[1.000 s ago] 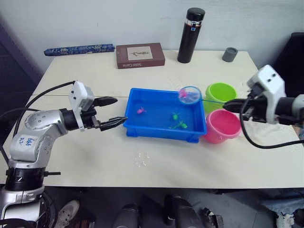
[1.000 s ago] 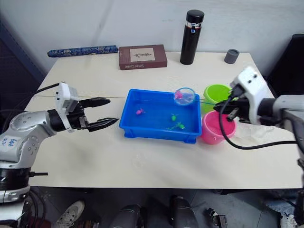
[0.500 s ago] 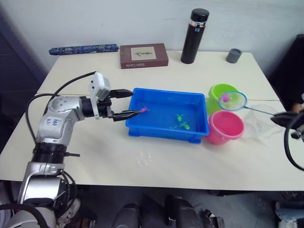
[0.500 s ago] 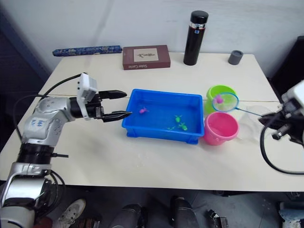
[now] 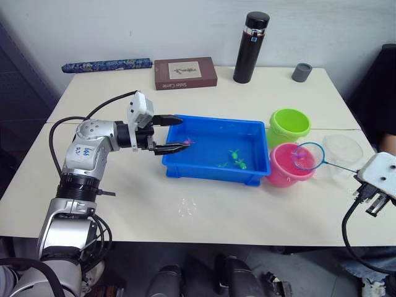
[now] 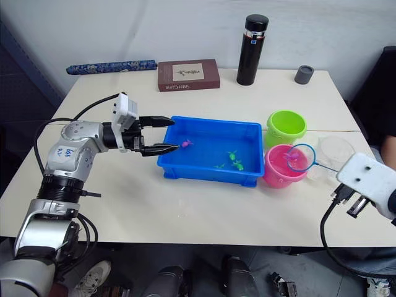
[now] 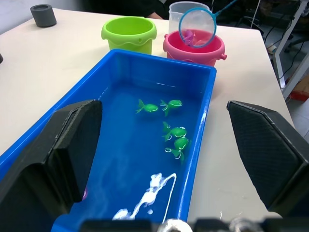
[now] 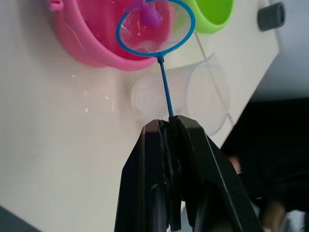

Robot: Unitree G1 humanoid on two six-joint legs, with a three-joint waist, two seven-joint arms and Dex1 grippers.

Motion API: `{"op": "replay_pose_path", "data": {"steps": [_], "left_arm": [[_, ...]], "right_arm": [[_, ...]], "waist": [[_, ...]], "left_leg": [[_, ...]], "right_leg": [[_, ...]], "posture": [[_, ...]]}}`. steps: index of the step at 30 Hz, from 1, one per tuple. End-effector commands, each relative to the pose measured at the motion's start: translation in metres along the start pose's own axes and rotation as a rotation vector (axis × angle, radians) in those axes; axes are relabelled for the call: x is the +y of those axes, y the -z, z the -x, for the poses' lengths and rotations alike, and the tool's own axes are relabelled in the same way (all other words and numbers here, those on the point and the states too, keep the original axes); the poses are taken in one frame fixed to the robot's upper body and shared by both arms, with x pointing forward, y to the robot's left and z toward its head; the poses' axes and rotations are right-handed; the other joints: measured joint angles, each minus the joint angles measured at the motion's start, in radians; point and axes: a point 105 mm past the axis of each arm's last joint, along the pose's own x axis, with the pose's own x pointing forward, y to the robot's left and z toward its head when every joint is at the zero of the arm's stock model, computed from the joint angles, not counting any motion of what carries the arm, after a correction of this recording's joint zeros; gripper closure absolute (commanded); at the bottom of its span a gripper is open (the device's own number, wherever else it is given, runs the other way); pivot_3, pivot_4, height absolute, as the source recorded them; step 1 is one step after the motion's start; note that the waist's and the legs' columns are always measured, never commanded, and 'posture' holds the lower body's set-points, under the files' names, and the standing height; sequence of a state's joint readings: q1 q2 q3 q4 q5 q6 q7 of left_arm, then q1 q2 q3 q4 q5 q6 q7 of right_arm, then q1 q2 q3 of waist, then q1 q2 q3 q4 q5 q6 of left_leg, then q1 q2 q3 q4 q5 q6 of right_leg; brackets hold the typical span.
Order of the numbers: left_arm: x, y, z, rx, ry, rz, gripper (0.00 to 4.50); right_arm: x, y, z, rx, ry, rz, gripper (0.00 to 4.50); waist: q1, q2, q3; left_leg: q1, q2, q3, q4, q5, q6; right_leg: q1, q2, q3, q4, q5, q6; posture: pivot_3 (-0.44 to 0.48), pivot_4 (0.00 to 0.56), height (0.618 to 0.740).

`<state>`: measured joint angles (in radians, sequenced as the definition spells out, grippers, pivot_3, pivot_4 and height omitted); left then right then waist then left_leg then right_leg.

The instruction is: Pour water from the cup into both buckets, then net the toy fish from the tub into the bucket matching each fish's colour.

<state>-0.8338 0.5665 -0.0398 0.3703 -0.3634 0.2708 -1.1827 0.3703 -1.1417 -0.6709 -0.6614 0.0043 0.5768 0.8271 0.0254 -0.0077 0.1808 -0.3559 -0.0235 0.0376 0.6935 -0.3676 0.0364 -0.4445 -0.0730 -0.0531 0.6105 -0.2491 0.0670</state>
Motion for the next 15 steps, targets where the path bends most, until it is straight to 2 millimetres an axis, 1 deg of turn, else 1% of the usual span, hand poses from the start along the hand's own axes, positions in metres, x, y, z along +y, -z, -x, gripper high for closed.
{"op": "replay_pose_path", "data": {"steps": [1, 8, 15], "left_arm": [[0.0028, -0.0094, 0.0040, -0.011, -0.009, -0.039, 0.04], [0.0022, -0.0092, 0.0032, -0.013, -0.009, -0.038, 0.04], [0.0016, -0.0085, 0.0025, -0.014, -0.006, -0.035, 0.04]], "right_arm": [[-0.0047, -0.0077, 0.0004, -0.034, 0.049, 0.166, 4.50], [-0.0044, -0.0033, -0.0042, -0.008, 0.072, 0.404, 4.50], [-0.0126, -0.0022, -0.0033, -0.008, 0.171, 0.598, 4.50]], "waist": [[0.000, 0.000, 0.000], [0.001, 0.000, 0.000], [0.000, 0.000, 0.000]], "left_leg": [[0.000, 0.000, 0.000, 0.000, 0.000, 0.000], [0.000, 0.000, 0.000, 0.003, 0.000, 0.000], [0.000, 0.000, 0.000, 0.004, 0.000, 0.000]], "right_leg": [[0.000, 0.000, 0.000, 0.000, 0.000, 0.000], [0.000, 0.000, 0.000, 0.000, 0.000, 0.000], [0.000, 0.001, 0.001, 0.001, 0.000, 0.000]], "posture": [[0.000, 0.150, 0.740], [0.000, 0.150, 0.740], [0.000, 0.150, 0.740]]}}
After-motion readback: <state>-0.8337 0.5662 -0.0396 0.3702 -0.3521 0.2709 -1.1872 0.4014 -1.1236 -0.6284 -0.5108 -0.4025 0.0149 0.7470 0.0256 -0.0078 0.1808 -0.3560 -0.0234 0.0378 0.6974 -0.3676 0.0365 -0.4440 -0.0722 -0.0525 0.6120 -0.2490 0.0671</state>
